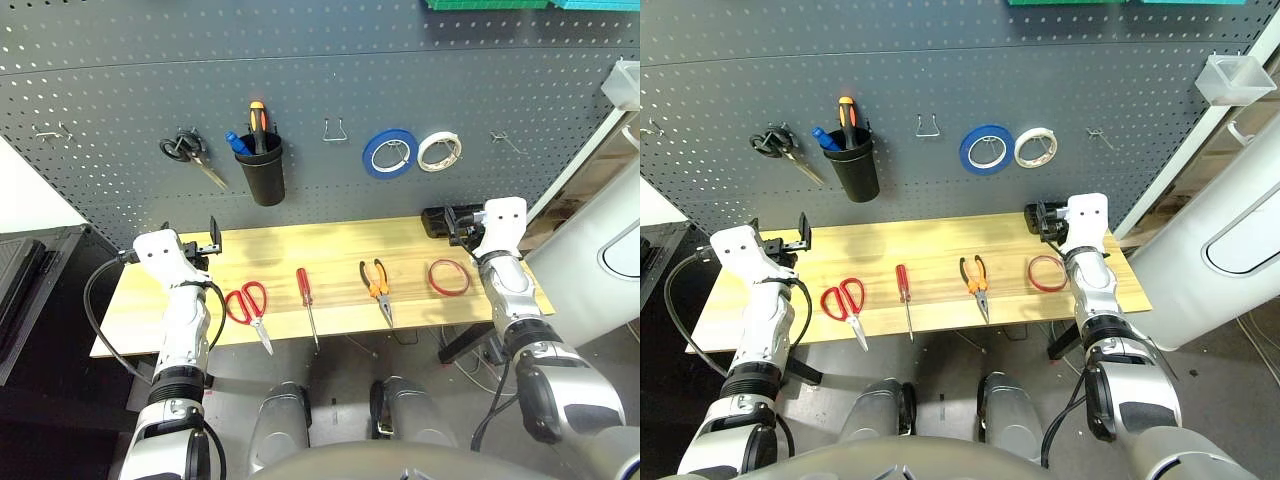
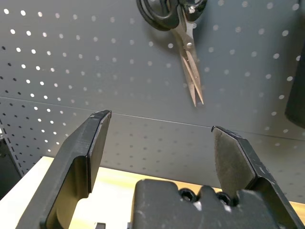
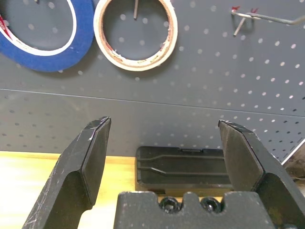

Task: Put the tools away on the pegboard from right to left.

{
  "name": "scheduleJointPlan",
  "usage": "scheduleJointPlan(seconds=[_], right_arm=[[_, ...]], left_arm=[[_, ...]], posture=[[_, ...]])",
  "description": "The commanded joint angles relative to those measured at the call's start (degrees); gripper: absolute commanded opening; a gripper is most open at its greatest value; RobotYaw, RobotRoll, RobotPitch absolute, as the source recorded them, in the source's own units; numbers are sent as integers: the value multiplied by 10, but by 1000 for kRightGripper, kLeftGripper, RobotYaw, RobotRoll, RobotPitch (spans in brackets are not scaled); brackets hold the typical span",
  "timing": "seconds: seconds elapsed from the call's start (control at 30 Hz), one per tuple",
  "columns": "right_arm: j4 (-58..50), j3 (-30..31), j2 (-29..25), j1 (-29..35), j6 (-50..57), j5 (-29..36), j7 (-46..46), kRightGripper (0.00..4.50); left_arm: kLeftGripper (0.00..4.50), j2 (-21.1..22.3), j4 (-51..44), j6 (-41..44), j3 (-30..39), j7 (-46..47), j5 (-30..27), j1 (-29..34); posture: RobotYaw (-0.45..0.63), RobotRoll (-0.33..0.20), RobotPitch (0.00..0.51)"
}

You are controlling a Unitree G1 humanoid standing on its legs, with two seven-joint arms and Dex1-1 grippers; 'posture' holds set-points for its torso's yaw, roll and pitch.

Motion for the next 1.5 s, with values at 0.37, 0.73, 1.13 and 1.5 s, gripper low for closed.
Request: scheduleJointPlan(seconds=[0.37, 0.73, 1.13, 1.5], right_arm=[[-134, 27, -20, 29, 195, -30, -11, 4500], [-333, 57, -44, 46, 552, -30, 40, 4500], [-317, 102, -63, 3, 727, -32, 117, 4500], [-62, 122, -22, -87, 628, -58, 95, 4101]], left_arm=[[4438, 40, -64, 68, -17, -197, -99, -9], [4438, 99, -240, 200, -68, -372, -145, 69], [4438, 164, -382, 315, -115, -509, -203, 73], [4500, 172, -408, 339, -127, -537, -206, 87]], posture=[[-57, 0, 40], [-95, 0, 157], [-120, 0, 277], [-79, 0, 269]])
